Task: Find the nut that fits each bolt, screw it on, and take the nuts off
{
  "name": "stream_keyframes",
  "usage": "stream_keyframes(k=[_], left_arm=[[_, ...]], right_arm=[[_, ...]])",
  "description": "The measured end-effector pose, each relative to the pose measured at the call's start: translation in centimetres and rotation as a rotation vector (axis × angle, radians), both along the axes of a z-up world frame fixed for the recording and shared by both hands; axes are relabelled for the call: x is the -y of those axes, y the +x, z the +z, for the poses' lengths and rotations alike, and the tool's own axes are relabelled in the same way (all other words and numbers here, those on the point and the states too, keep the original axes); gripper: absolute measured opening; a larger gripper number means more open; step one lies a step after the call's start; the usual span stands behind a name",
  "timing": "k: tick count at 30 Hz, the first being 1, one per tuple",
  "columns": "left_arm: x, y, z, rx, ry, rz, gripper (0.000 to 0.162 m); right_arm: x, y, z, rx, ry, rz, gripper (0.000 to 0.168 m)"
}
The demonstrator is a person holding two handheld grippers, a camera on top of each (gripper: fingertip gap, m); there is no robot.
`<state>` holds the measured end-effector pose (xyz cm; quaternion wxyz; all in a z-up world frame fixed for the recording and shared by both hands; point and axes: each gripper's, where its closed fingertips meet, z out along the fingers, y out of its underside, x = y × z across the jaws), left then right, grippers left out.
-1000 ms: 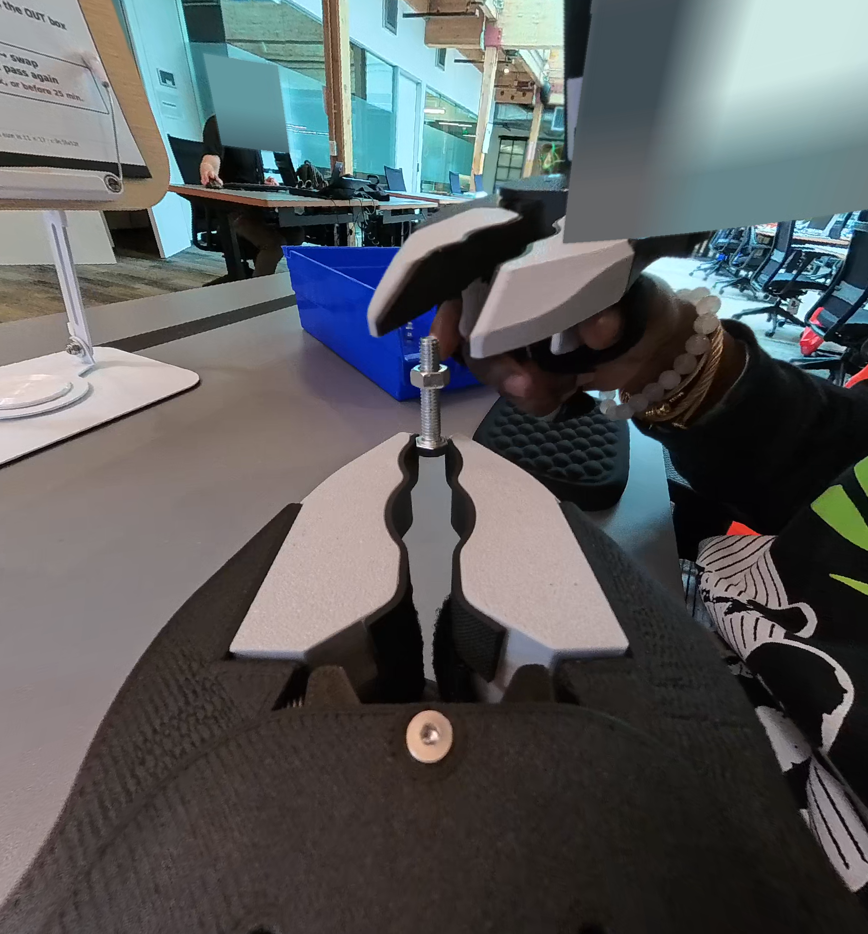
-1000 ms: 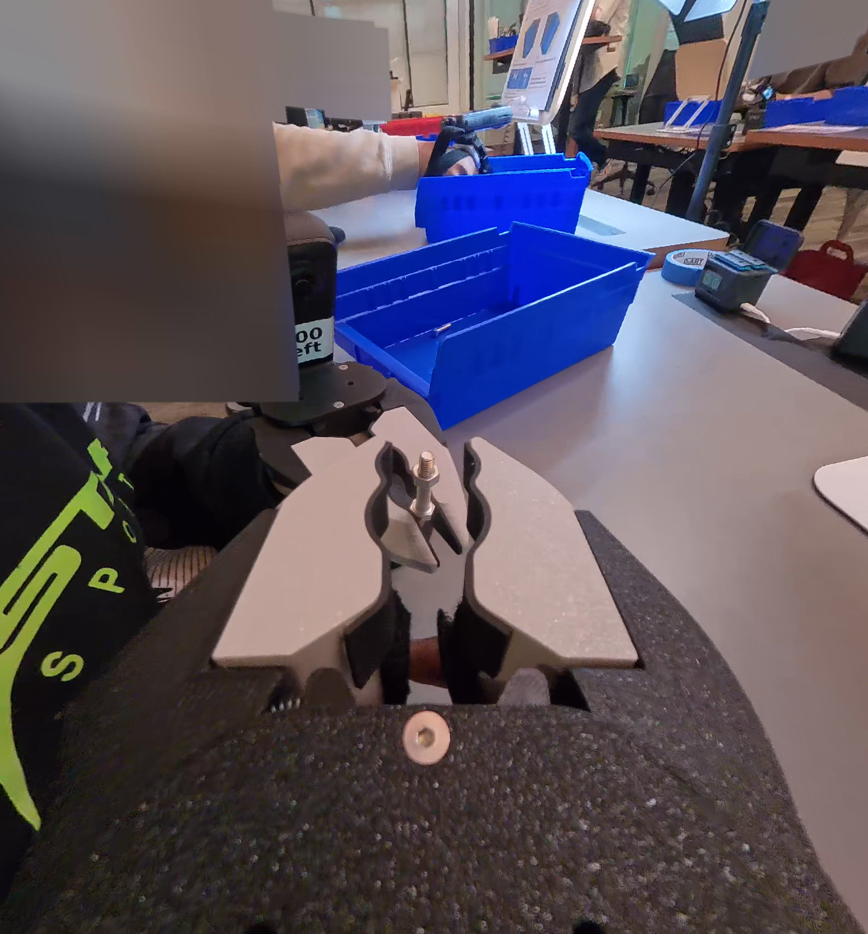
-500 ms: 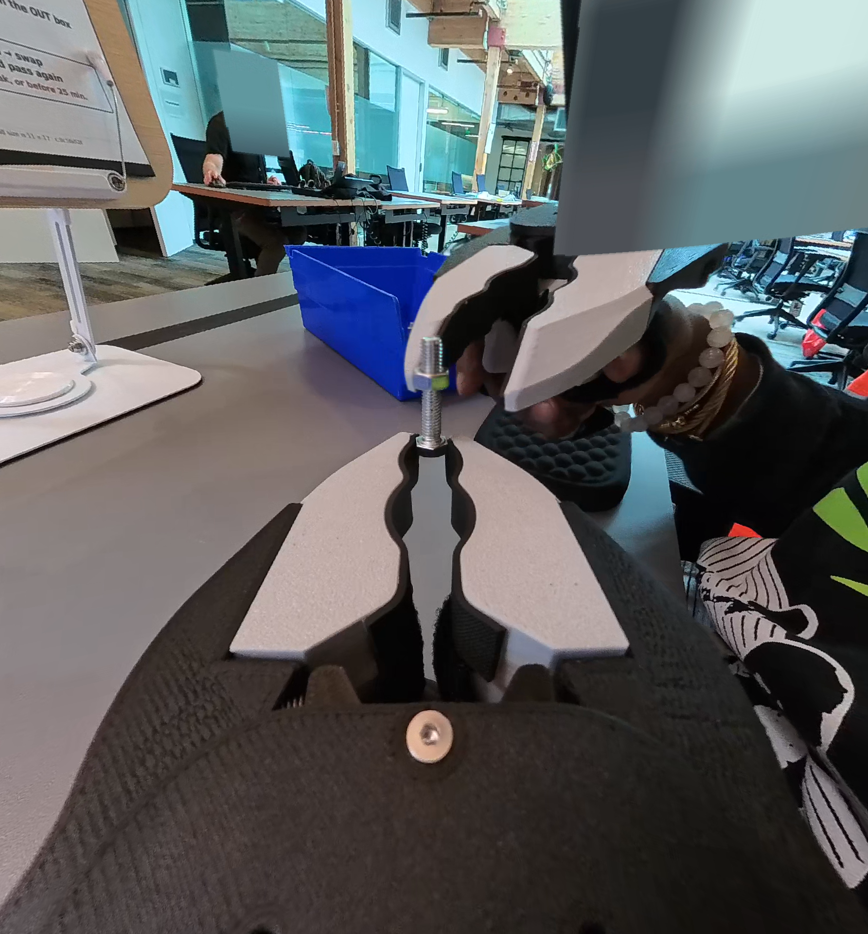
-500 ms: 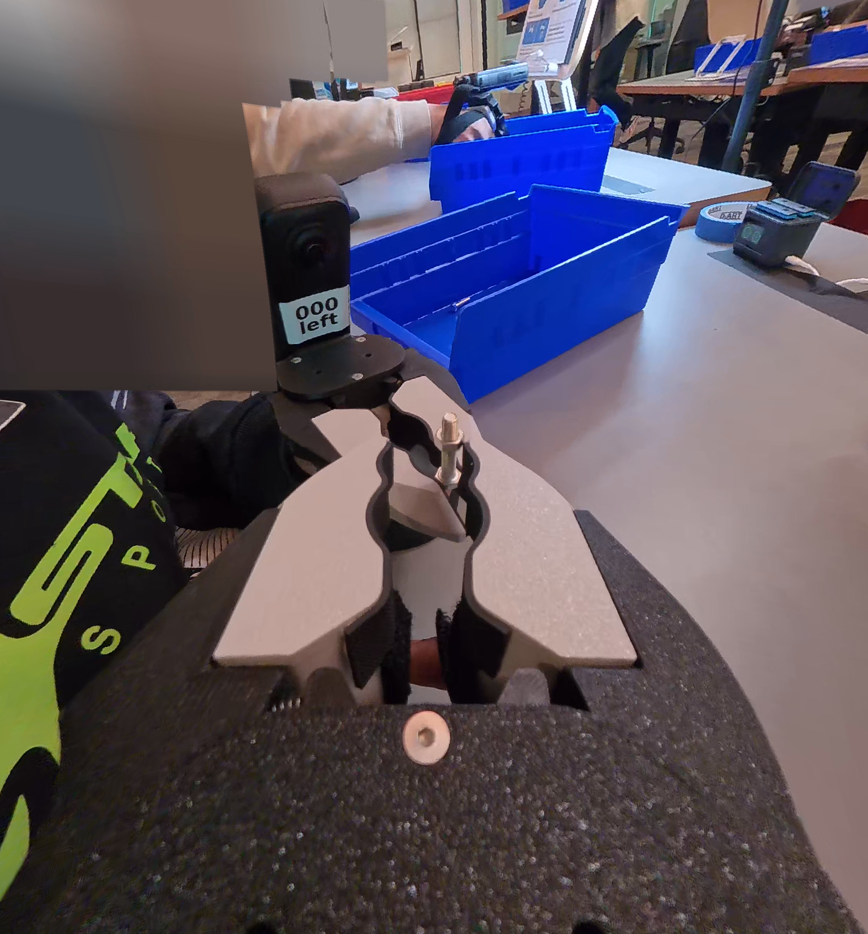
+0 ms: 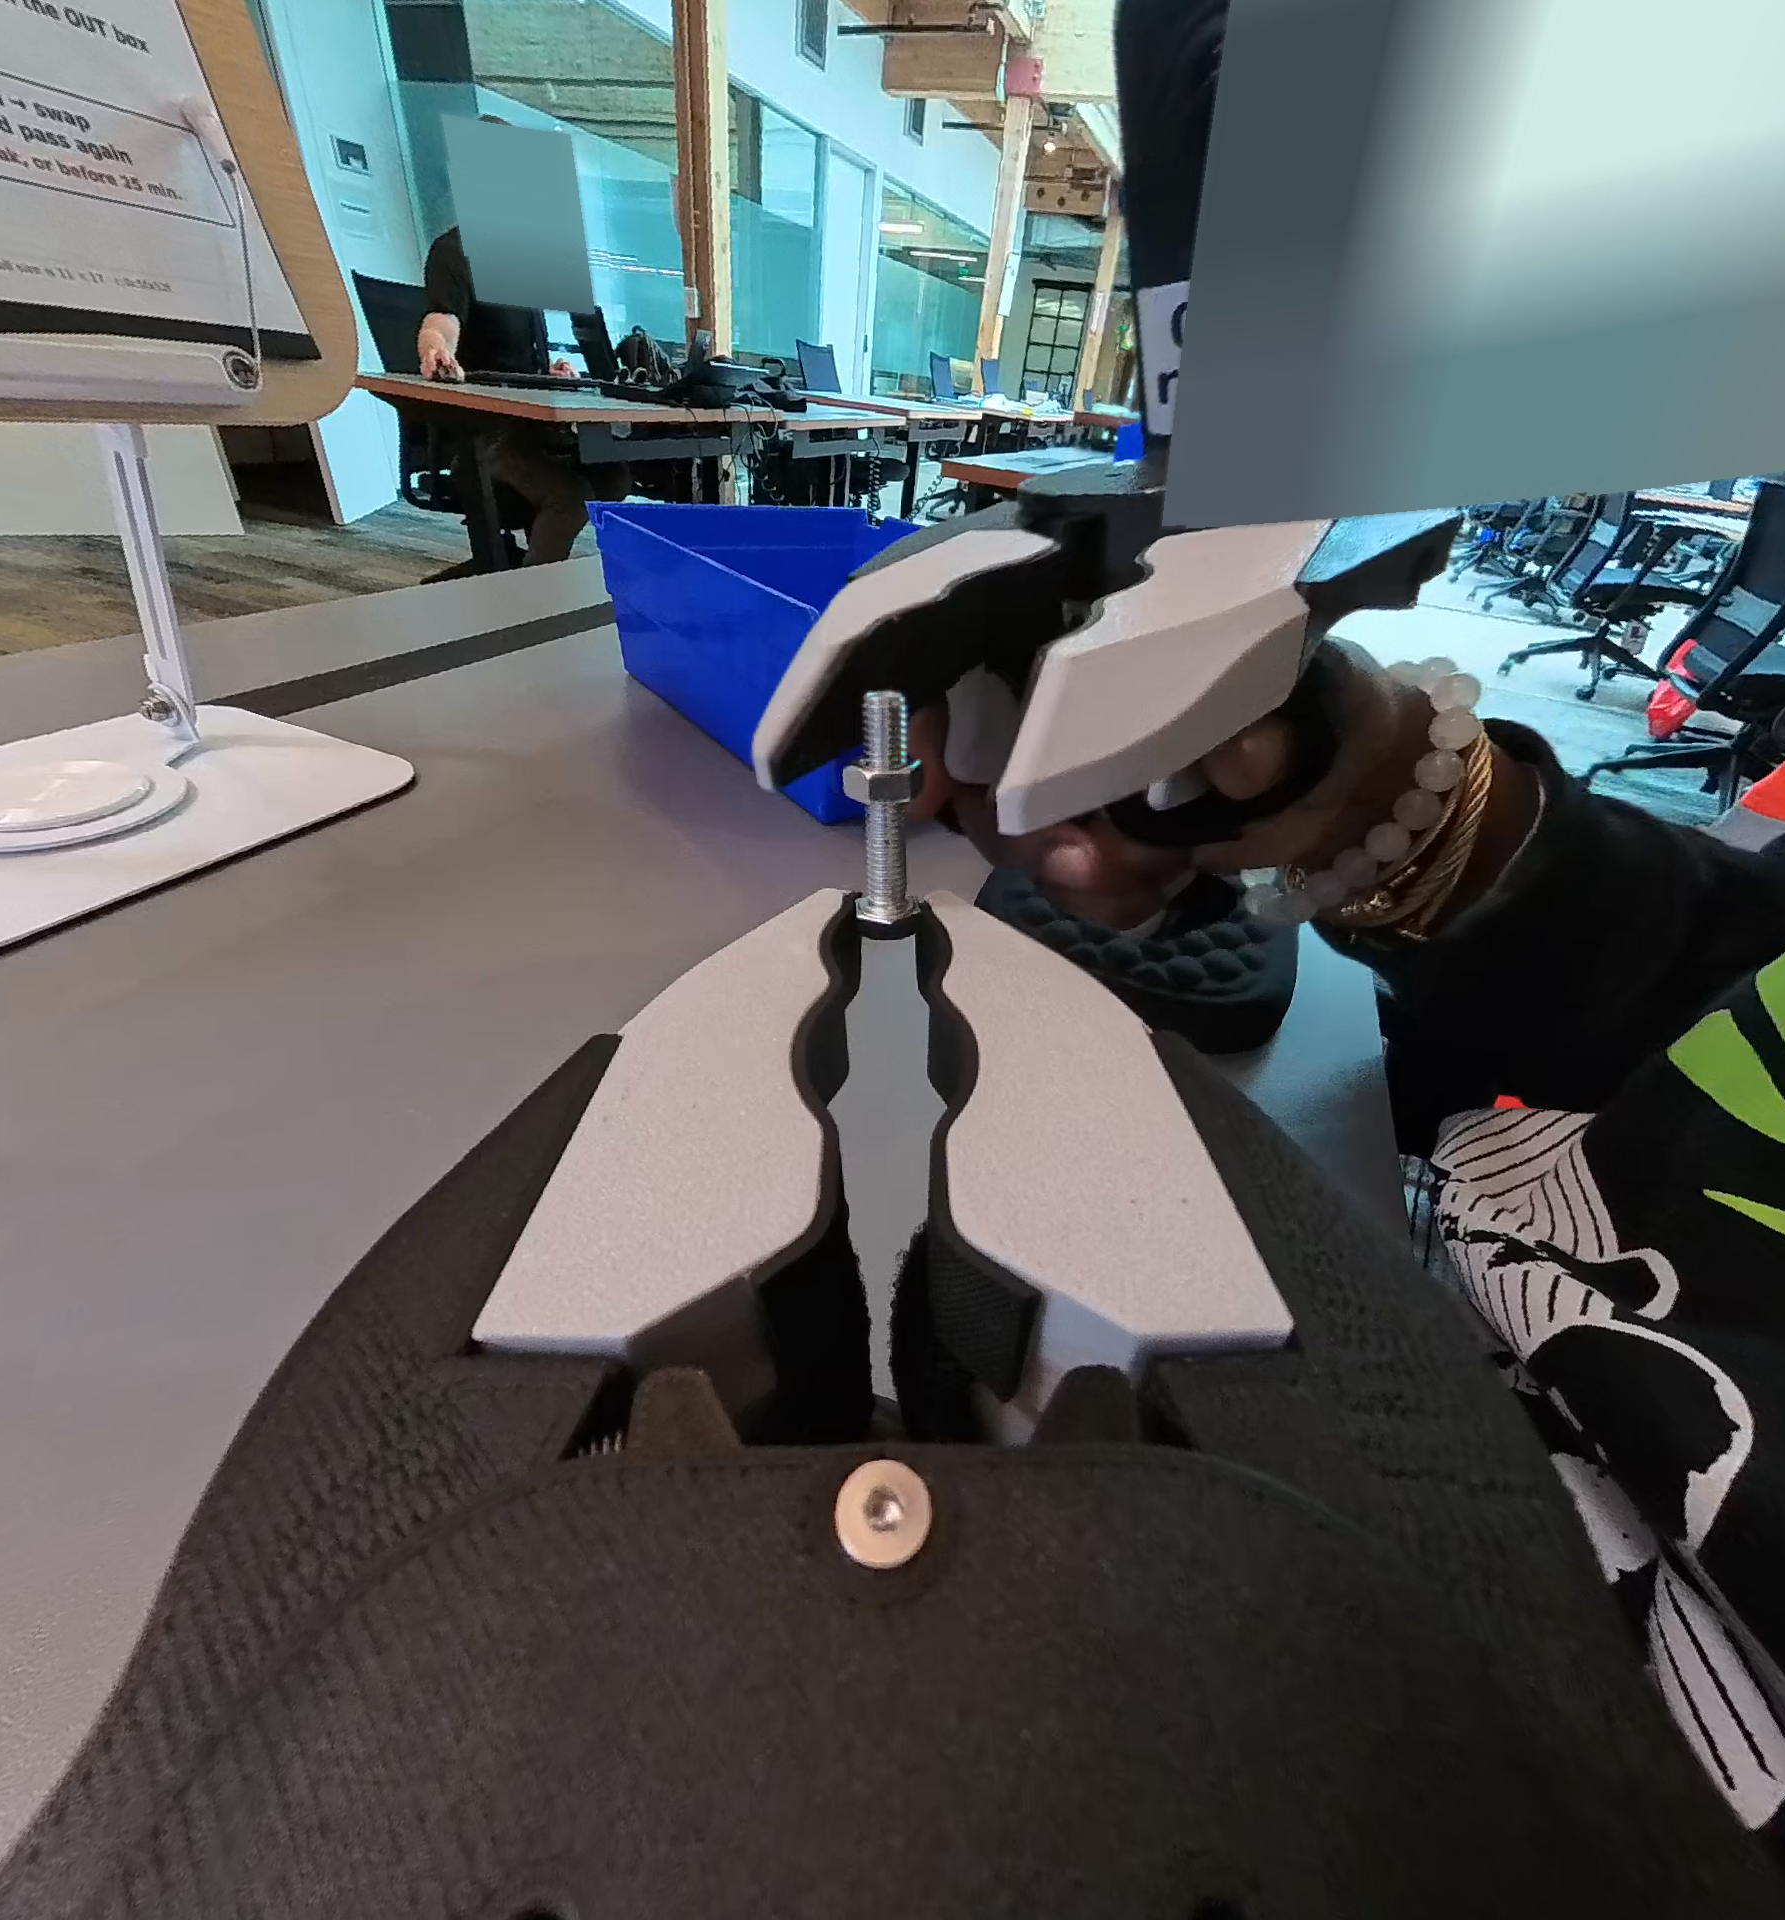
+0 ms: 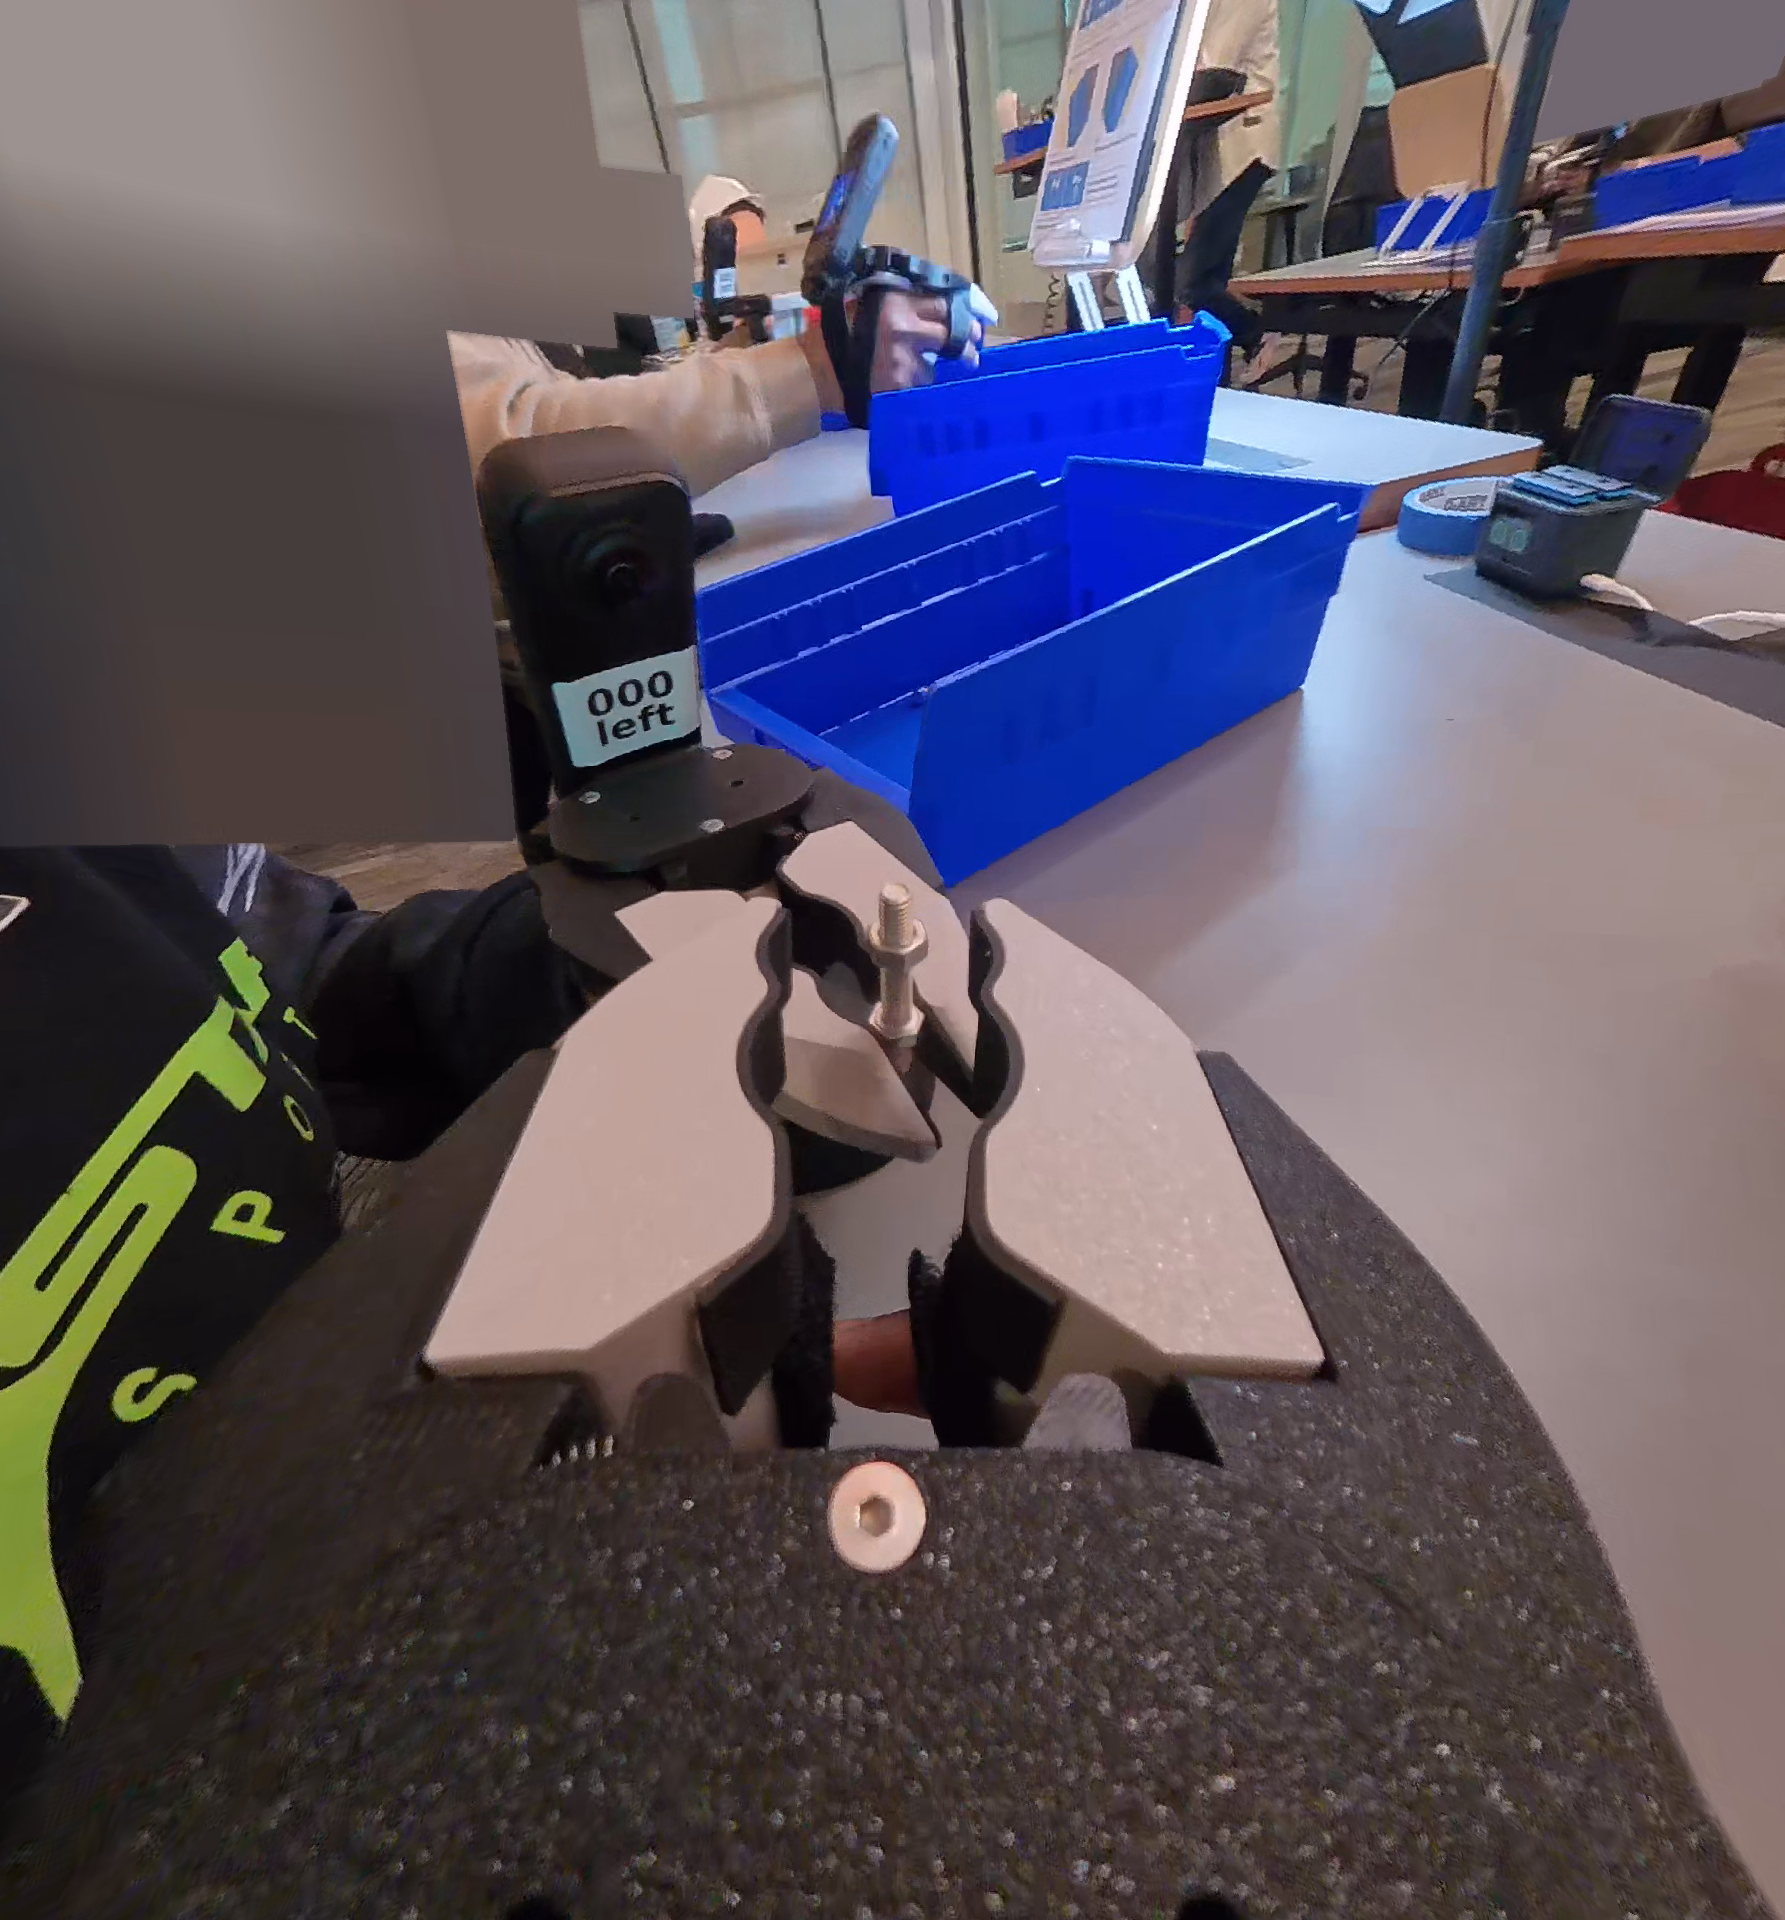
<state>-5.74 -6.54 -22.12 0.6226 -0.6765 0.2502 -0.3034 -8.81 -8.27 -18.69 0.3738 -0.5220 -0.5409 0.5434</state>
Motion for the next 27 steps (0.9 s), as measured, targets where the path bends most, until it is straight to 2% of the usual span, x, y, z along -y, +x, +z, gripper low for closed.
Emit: stream_keyframes(k=[11, 14, 19, 27], left_arm=[[0.0, -0.1, 0.0, 0.005, 0.000, 0.004, 0.010], [0.0, -0.1, 0.1, 0.007, 0.000, 0.005, 0.010], [0.0, -0.1, 0.0, 0.003, 0.001, 0.005, 0.010], [-0.1, -0.1, 0.0, 0.006, -0.002, 0.005, 0.010]], right_arm=[[0.5, 1.0, 0.1, -0.012, -0.016, -0.006, 0.030], [0.8, 1.7, -0.1, -0.014, -0.025, 0.004, 0.024], [0.0, 1.5, -0.2, -0.033, -0.023, -0.039, 0.028], [0.5, -0.1, 0.1, -0.051, -0.014, 0.001, 0.032]])
